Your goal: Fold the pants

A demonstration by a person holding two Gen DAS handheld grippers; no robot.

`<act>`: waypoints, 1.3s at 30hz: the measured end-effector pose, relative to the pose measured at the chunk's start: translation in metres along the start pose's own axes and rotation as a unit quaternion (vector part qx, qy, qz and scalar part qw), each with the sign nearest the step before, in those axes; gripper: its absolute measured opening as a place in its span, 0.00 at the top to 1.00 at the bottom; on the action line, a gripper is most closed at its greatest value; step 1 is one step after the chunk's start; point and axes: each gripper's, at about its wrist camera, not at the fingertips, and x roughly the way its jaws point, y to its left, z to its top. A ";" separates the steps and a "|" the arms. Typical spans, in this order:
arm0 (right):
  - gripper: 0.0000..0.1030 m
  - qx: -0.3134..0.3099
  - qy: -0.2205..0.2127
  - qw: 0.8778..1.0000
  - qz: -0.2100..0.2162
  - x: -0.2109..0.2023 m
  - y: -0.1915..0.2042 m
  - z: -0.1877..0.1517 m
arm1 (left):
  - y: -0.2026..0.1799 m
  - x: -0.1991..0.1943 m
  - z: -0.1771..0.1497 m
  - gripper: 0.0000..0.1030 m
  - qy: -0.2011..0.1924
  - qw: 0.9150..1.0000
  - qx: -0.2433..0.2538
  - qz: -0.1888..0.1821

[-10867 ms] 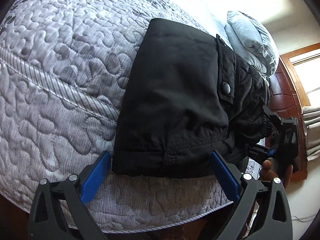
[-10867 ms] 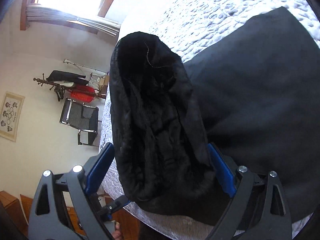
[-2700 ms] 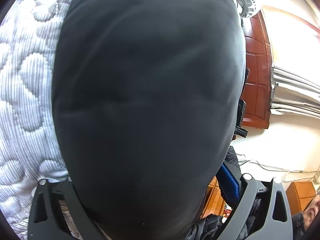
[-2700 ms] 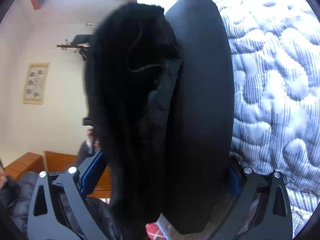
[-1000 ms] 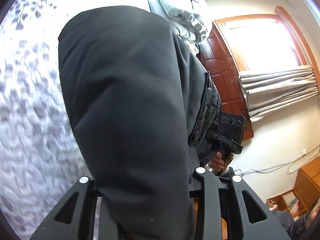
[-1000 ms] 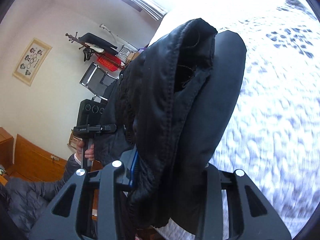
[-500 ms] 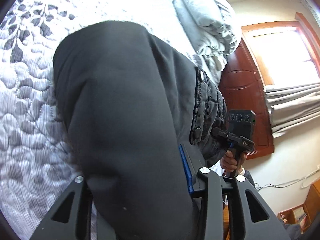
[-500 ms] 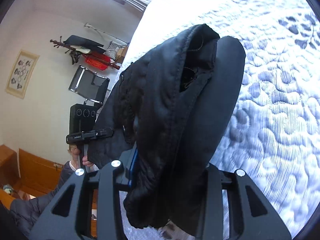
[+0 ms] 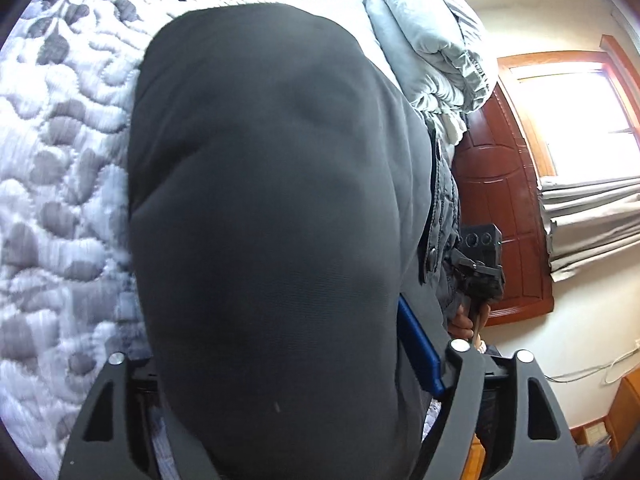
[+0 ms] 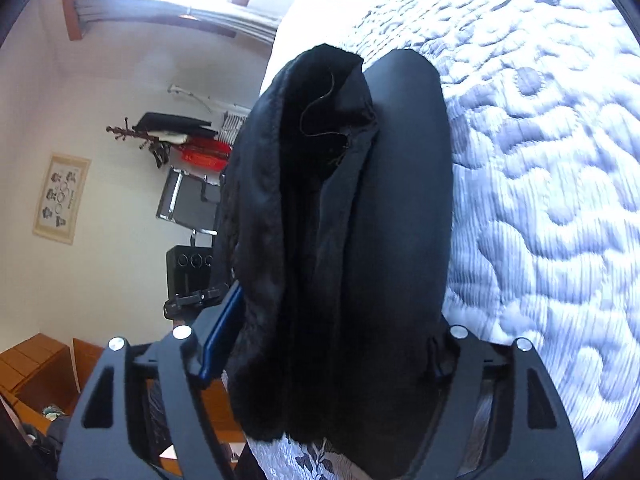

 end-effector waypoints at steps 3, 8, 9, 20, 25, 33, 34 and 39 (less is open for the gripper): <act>0.28 0.011 -0.013 1.000 0.005 -0.013 -0.007 -0.008 | -0.001 -0.009 -0.006 0.20 0.001 1.000 0.002 0.020; 0.26 0.017 -0.035 0.999 -0.006 -0.031 0.001 -0.026 | 0.002 -0.031 -0.022 0.18 -0.020 0.999 -0.011 0.033; 0.24 0.018 -0.039 0.999 -0.009 -0.036 0.001 -0.029 | 0.002 -0.037 -0.026 0.18 -0.027 0.999 -0.013 0.039; 0.20 -0.005 -0.074 0.994 -0.074 -0.082 0.039 -0.085 | -0.050 -0.074 -0.086 0.08 -0.089 0.981 0.039 0.168; 0.13 -0.027 -0.100 0.985 -0.135 -0.093 0.070 -0.119 | -0.084 -0.078 -0.119 0.04 -0.111 0.968 0.064 0.213; 0.09 -0.069 -0.132 0.954 -0.262 -0.081 0.138 -0.162 | -0.126 -0.076 -0.155 0.04 -0.122 0.950 0.089 0.272; 0.09 -0.079 -0.133 0.944 -0.290 -0.077 0.148 -0.168 | -0.128 -0.076 -0.159 0.04 -0.125 0.949 0.086 0.277; 0.07 -0.114 -0.133 0.913 -0.369 -0.057 0.173 -0.189 | -0.136 -0.078 -0.175 0.04 -0.130 0.944 0.068 0.295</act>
